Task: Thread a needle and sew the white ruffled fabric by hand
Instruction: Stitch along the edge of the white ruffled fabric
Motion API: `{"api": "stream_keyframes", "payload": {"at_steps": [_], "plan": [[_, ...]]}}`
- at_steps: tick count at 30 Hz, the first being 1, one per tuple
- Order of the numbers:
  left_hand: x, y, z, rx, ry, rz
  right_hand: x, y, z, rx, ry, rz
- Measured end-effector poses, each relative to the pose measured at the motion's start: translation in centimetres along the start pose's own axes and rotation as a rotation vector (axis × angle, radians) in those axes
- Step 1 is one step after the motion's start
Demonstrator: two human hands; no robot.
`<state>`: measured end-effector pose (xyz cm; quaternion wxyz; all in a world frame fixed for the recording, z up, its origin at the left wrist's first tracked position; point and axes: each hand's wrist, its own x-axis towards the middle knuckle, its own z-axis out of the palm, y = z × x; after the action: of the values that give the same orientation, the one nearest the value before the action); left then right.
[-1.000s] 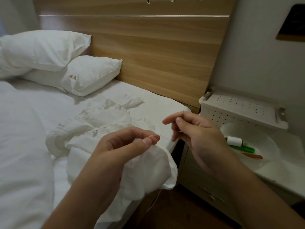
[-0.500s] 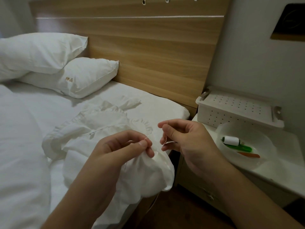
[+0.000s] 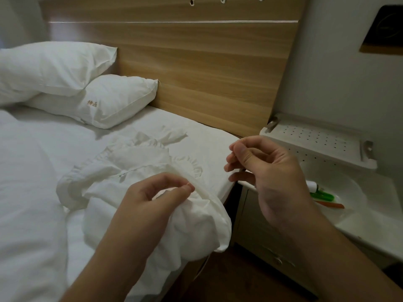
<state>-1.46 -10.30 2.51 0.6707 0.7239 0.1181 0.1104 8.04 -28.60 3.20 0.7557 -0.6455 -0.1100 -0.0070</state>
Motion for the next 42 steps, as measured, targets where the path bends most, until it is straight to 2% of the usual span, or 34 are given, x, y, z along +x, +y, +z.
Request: {"api": "stream_keyframes", "payload": {"at_steps": [4, 9, 14, 19, 28, 32, 37, 39, 42], "plan": [[-0.2, 0.4, -0.3, -0.13, -0.087, 0.033, 0.8, 0.9, -0.6, -0.07, 0.045, 0.091], [-0.2, 0.4, -0.6, -0.268, -0.107, 0.105, 1.0, 3.3, 1.0, -0.143, -0.105, 0.262], [-0.3, 0.6, -0.5, -0.234, -0.103, 0.115, 1.1, 4.3, 2.8, -0.372, -0.273, 0.258], [-0.1, 0.5, -0.4, -0.191, -0.044, 0.095, 1.7, 4.6, 2.0, -0.585, -0.238, 0.248], [0.3, -0.1, 0.4, -0.152, -0.031, 0.107, 0.0, 4.2, -0.4, -0.648, -0.289, 0.138], [0.5, 0.0, 2.0, -0.104, 0.009, 0.138, -0.5, 3.0, -3.3, -0.724, -0.232, 0.099], [1.1, 0.3, 4.2, 0.001, 0.056, 0.181, -0.1, 0.7, -9.9, -0.964, 0.029, 0.053], [1.5, 0.4, 4.9, 0.026, 0.064, 0.187, 0.3, 0.4, -12.8, -1.151, 0.113, 0.094], [2.3, 0.3, 5.9, 0.004, 0.091, 0.189, 0.3, 1.2, -15.7, -1.294, 0.057, 0.262]]}}
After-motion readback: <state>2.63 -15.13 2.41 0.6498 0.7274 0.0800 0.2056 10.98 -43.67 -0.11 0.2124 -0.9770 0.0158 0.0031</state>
